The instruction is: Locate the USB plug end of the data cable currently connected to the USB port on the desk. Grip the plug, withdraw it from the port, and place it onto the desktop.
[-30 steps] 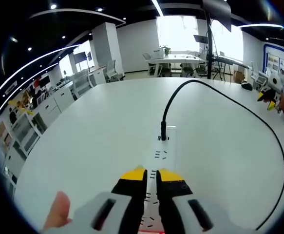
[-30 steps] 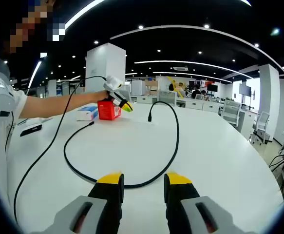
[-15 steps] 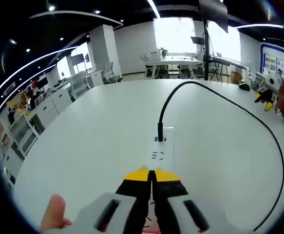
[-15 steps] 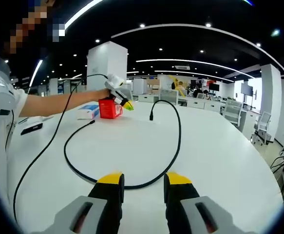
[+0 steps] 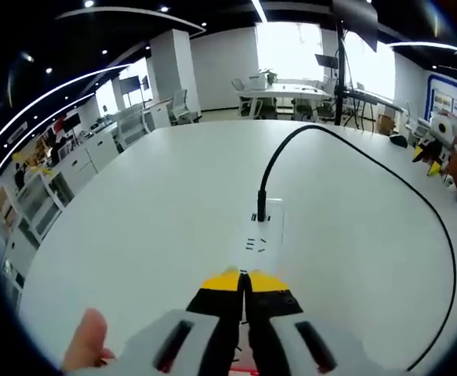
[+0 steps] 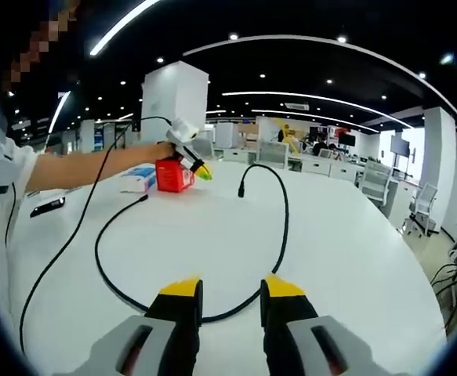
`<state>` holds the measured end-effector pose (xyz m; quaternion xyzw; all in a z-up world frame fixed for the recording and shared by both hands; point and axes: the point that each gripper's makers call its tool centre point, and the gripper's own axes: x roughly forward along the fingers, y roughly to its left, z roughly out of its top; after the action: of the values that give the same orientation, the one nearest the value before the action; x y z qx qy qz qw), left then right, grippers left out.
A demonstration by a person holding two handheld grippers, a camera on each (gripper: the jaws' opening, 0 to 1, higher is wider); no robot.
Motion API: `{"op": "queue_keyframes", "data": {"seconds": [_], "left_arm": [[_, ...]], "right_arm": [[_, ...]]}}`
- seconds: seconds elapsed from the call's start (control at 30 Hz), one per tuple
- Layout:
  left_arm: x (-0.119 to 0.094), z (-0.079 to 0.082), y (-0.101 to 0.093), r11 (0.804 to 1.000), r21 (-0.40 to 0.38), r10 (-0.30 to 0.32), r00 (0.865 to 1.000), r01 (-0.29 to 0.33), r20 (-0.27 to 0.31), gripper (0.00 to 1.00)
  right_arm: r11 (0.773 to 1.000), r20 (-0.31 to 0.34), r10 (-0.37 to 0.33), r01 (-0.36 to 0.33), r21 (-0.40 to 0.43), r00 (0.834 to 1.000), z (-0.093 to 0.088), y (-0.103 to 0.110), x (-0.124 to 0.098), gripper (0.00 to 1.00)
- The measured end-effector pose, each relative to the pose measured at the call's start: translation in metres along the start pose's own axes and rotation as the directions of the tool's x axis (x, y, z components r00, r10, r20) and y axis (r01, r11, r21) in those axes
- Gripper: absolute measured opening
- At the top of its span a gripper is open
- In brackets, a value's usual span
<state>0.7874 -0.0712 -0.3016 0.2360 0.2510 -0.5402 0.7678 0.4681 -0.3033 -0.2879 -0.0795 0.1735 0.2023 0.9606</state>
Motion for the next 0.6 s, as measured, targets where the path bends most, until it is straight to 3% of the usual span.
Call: {"op": "queue_keyframes", "data": {"seconds": [0.07, 0.3, 0.6], "left_arm": [[0.0, 0.0, 0.0, 1.0, -0.003, -0.003, 1.0, 0.003, 0.002, 0.02], [0.0, 0.0, 0.0, 1.0, -0.004, -0.002, 1.0, 0.002, 0.001, 0.02], [0.0, 0.001, 0.001, 1.0, -0.005, -0.003, 1.0, 0.003, 0.004, 0.02]], "right_arm": [[1.0, 0.004, -0.029, 0.029, -0.003, 1.0, 0.0, -0.005, 0.0, 0.26], [0.992, -0.022, -0.122, 0.122, 0.028, 0.992, -0.009, -0.021, -0.001, 0.35], [0.992, -0.065, -0.123, 0.124, 0.017, 0.99, -0.008, -0.026, -0.012, 0.34]]}}
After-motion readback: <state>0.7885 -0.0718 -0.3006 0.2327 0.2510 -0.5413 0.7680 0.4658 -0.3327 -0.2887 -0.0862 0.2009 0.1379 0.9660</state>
